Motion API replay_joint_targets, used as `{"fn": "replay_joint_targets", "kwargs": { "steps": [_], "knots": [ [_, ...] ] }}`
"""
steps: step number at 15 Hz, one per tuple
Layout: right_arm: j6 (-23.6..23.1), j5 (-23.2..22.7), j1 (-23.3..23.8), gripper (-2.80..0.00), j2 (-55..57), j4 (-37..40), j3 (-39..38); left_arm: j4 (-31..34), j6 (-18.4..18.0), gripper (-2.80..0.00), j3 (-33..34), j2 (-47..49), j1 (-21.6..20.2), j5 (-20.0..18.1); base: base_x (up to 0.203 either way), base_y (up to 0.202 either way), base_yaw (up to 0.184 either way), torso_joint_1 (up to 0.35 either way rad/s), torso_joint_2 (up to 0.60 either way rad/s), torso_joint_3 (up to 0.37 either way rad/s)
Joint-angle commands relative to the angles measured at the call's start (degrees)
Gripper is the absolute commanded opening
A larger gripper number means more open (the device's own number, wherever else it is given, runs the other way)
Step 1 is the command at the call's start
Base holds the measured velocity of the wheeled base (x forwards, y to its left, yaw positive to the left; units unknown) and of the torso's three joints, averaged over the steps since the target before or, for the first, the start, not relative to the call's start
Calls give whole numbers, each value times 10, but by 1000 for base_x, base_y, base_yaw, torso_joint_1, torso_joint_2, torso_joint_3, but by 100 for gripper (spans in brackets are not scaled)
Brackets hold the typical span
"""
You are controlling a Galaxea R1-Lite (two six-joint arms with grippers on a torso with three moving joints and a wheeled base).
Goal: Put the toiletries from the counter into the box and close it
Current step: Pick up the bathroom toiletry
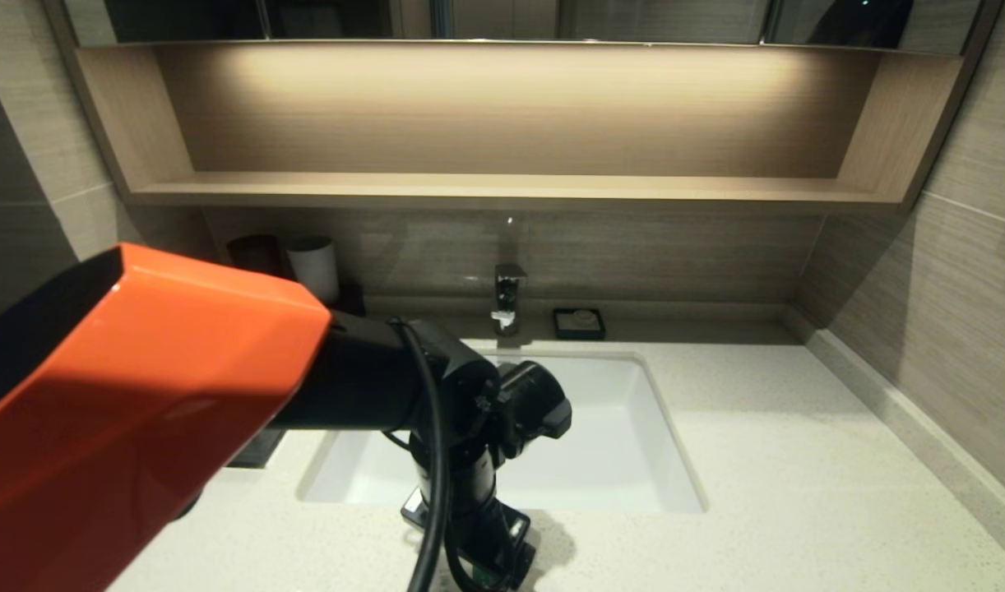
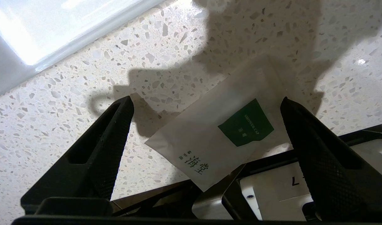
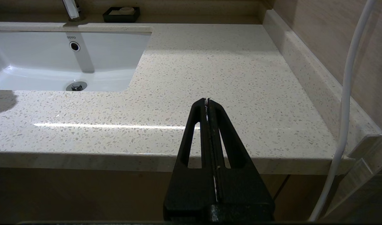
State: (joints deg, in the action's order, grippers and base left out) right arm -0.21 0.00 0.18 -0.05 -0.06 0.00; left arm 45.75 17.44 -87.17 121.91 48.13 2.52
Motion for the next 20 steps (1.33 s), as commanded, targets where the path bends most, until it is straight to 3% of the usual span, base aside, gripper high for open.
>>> {"fn": "replay_joint_targets", "kwargs": {
  "steps": [1,9,10,20],
  "knots": [
    [-1,-1,0,-280,0,0,-1,3,1,0,0,1,0,0,0,0,0,0,0,0],
    [-1,0,0,-280,0,0,-1,0,9,0,-2,2,0,0,0,0,0,0,0,0],
    [-1,-1,0,-280,0,0,-1,-1,9,-280,-2,2,-1,0,0,0,0,0,0,0],
    [-1,-1,0,-280,0,0,-1,4,9,-280,-4,5,0,0,0,0,0,0,0,0]
  ]
}}
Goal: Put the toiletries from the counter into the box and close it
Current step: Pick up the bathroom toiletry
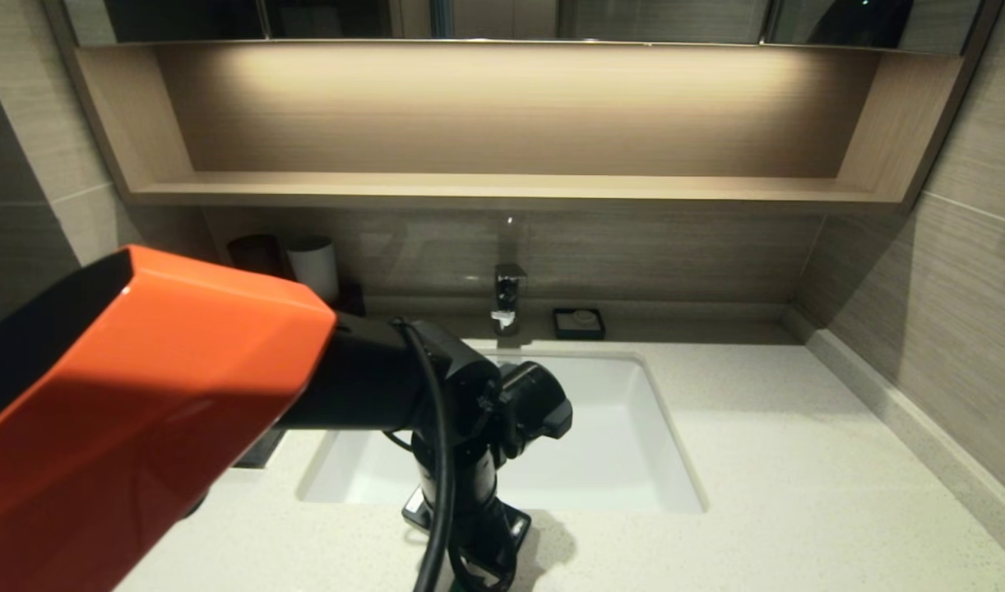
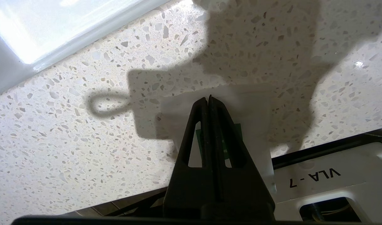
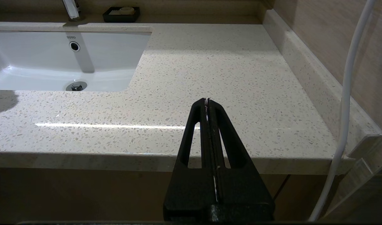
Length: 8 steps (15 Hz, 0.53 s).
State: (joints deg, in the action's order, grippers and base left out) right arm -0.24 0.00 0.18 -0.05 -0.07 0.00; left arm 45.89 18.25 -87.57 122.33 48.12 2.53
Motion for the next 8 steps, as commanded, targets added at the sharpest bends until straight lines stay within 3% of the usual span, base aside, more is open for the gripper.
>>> {"fn": "replay_joint_targets", "kwargs": {
  "steps": [1,8],
  "knots": [
    [0,0,0,-280,0,0,-1,3,1,-280,0,0,0,0,0,0,0,0,0,0],
    [0,0,0,-280,0,0,-1,3,16,-280,-27,-22,-38,5,0,0,0,0,0,0]
  ]
}}
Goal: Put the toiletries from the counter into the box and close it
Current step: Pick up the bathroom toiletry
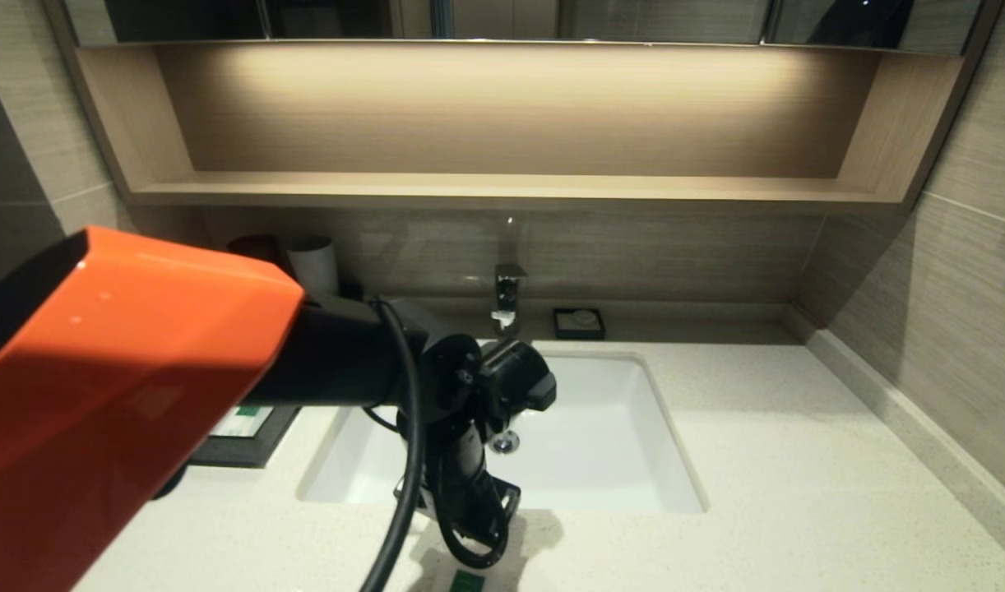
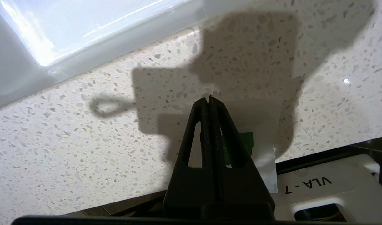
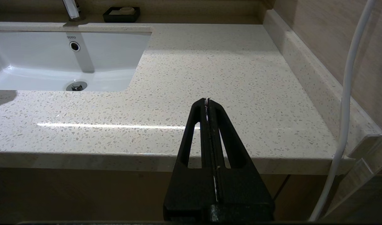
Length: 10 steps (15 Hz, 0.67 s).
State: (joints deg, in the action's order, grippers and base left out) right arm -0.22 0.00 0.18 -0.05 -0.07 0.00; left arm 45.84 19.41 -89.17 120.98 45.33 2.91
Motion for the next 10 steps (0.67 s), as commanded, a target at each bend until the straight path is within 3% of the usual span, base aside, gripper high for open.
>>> {"fn": "replay_joint_targets", "kwargs": {
  "steps": [1,6,10],
  "knots": [
    [0,0,0,-280,0,0,-1,3,10,-280,-13,-14,-15,3,0,0,0,0,0,0],
    [0,-1,0,-280,0,0,-1,14,35,-280,-21,-48,-16,8,0,0,0,0,0,0],
    [0,0,0,-280,0,0,-1,109,52,-280,-20,-75,-14,3,0,0,0,0,0,0]
  ]
}}
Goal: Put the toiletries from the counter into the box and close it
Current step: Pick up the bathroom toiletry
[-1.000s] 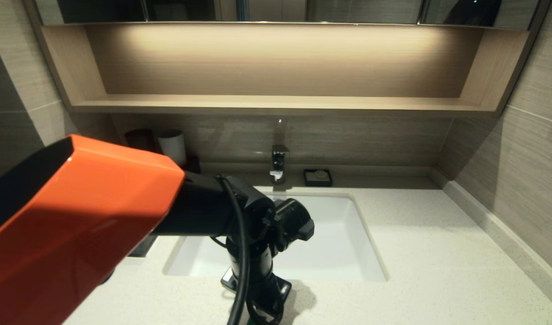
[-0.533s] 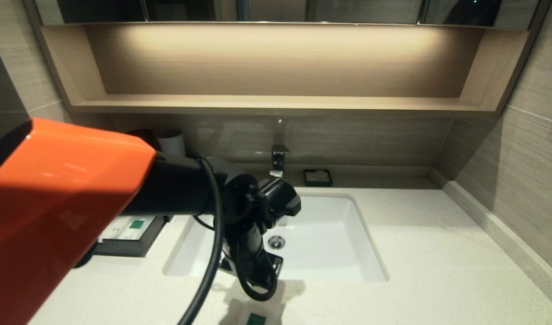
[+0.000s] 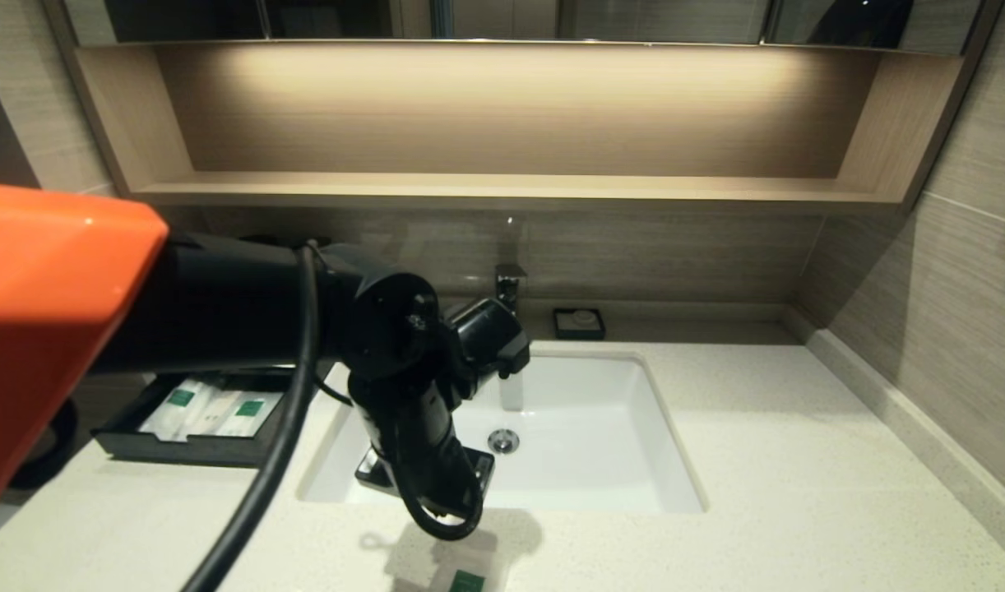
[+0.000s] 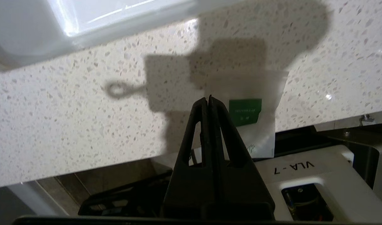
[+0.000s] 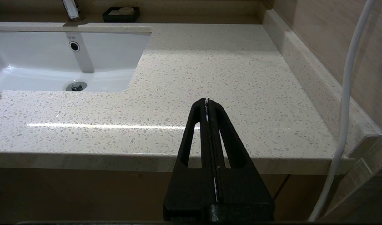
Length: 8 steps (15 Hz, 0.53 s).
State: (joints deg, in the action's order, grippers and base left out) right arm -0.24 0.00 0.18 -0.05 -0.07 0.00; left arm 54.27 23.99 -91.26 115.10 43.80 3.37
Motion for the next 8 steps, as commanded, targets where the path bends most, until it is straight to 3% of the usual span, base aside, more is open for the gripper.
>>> {"fn": "replay_joint_targets", "kwargs": {
  "steps": [1,5,8],
  "knots": [
    [0,-1,0,-280,0,0,-1,30,9,0,4,-17,1,-3,0,0,0,0,0,0],
    [0,0,0,-280,0,0,-1,29,5,0,23,-17,5,-14,0,0,0,0,0,0],
    [0,0,0,-280,0,0,-1,29,-14,0,26,-15,4,-72,0,0,0,0,0,0]
  ]
}}
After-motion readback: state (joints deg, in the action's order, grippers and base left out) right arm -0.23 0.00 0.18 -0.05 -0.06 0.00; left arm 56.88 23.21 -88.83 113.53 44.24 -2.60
